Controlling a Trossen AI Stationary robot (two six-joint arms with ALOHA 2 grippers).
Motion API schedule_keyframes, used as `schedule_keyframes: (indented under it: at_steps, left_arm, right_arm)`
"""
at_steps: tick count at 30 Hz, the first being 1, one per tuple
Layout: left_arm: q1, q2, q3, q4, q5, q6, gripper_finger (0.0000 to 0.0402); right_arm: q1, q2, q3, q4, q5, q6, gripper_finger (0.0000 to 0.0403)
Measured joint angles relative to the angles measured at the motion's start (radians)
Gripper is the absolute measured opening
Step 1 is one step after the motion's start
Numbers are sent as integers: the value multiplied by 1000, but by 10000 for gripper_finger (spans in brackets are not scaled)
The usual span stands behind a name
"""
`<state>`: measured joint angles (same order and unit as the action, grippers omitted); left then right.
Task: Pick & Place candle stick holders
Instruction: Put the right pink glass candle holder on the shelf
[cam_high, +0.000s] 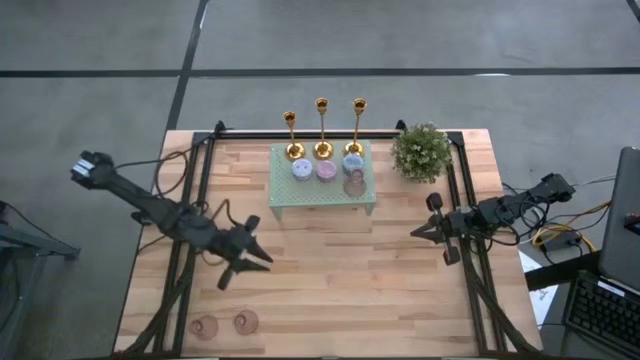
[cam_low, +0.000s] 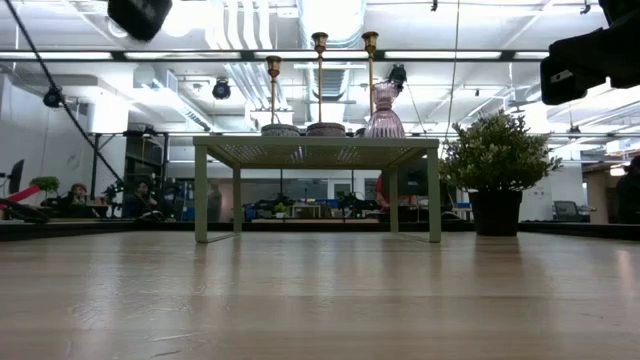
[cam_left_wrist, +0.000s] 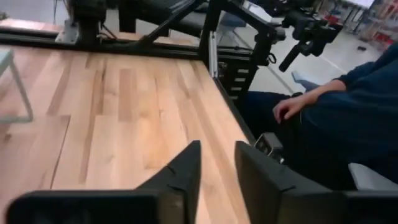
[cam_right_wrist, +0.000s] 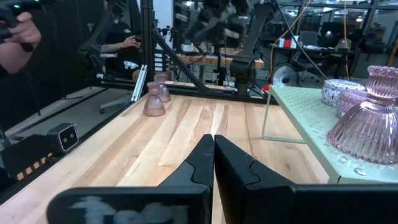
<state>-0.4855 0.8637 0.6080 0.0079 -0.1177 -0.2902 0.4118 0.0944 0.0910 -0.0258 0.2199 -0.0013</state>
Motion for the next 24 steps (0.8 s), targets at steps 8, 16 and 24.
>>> schedule_keyframes:
  at_steps: [8,16,24]
  left_arm:
    - [-9,232,255,-337,-54,-61,182]
    - [-115,450,480,-667,-4,-271,201]
    - [-249,598,614,-799,7,-549,197]
  right_arm:
    - [0,0,0,-1,0,-2,8]
    - [0,0,0,-1,0,-2,8]
    - [0,0,0,-1,0,0,8]
